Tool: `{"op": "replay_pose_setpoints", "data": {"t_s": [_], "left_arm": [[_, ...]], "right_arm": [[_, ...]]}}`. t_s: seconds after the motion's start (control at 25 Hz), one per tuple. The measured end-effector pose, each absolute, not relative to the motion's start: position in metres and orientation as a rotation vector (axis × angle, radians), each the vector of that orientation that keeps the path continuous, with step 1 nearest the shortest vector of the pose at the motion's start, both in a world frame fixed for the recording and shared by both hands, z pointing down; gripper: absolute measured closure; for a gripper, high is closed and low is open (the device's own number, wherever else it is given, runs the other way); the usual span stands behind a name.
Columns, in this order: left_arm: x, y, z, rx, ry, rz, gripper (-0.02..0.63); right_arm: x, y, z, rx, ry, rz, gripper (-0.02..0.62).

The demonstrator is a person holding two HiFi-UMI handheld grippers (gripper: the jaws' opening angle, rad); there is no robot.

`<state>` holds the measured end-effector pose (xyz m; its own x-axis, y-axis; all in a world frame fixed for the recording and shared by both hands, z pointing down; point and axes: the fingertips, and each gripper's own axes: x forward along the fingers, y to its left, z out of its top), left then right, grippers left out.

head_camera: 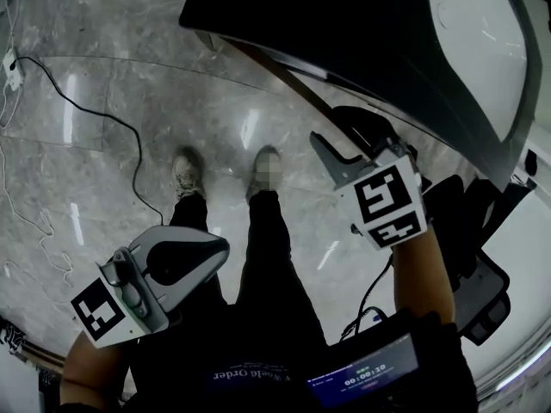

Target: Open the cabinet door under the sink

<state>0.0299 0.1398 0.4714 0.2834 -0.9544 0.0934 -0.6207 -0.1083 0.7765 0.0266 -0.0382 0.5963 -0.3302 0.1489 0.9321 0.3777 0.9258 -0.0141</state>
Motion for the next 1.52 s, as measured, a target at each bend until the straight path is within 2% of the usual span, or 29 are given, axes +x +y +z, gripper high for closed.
{"op": "replay_pose_setpoints", "data": {"t_s": [0.08,0.16,0.2,0.52,1.08,1.52], "left_arm": [[0.022,0.147,0.463,1.83,-1.425,-0.573,0.606],[0.015,0.155,0.453,1.833,-1.428,-0.569,0.606],[0.011,0.158,0.448,1.838,-1.428,-0.563,0.606],[-0.043,0.159,0.407,1.905,-1.506,-0.395,0.606],[-0.096,0.069,0.348,1.956,-1.567,-0.27,0.606],[-0.138,0.053,0.367,2.103,-1.315,-0.231,0.606]], "right_arm": [[0.028,-0.042,0.605,-0.319,-1.886,-0.311,0.423],[0.029,-0.045,0.607,-0.254,-1.884,-0.315,0.505],[0.031,-0.043,0.608,-0.234,-1.881,-0.294,0.509],[0.045,-0.01,0.608,-0.174,-1.878,-0.117,0.518],[0.054,0.0,0.612,-0.231,-1.823,0.02,0.514],[0.053,-0.001,0.616,-0.065,-1.766,0.11,0.506]]}}
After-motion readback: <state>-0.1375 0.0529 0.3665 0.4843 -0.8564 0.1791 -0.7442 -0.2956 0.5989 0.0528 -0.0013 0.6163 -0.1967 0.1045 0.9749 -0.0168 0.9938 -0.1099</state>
